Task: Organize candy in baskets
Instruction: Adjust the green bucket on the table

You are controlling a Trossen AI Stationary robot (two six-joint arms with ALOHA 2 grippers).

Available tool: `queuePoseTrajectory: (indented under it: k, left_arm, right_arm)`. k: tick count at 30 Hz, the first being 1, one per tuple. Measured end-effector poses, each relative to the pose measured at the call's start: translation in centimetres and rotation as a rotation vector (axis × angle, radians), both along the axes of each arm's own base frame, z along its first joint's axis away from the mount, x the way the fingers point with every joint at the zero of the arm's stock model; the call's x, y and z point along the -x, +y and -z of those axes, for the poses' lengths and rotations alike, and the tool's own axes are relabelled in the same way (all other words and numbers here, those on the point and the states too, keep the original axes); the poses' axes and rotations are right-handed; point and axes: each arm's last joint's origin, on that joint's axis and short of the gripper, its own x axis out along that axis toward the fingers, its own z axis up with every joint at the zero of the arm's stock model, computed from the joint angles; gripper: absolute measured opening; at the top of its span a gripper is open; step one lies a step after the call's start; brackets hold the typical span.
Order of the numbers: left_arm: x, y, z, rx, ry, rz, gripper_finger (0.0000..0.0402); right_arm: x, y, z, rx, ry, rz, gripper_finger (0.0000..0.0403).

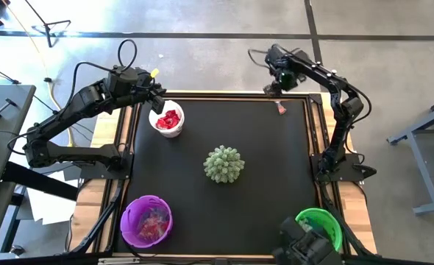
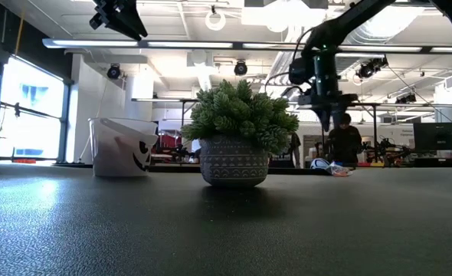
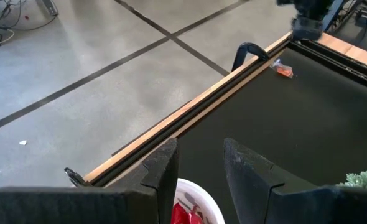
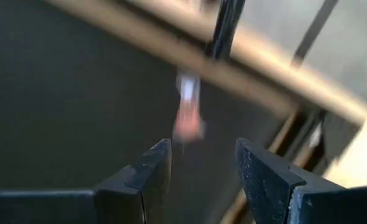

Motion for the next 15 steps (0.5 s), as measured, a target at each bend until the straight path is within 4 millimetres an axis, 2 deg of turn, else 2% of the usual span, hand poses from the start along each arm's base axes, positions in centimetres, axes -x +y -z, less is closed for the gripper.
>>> queuePoseTrajectory:
  k: [4, 8, 12, 15]
  left_arm:
    - [0.0, 0.0, 0.0, 0.0, 0.0, 0.0, 0.0113]
    - [0.0, 0.0, 0.0, -0.004, 0.004, 0.003, 0.0113]
    - [0.0, 0.0, 0.0, -0.01, 0.012, 0.008, 0.0113]
    - [0.0, 0.0, 0.0, -0.014, 0.021, 0.014, 0.0113]
  right_arm:
    - [0.1, 2.6, 0.0, -0.195, 0.109, -0.025, 0.0176]
    - [-1.3, 5.4, -0.4, -0.272, 0.18, -0.093, 0.0176]
    - [-2.8, 9.5, -2.8, -0.346, -0.009, -0.158, 0.0176]
    - [-3.5, 13.0, -4.5, -0.328, -0.065, -0.172, 0.0176]
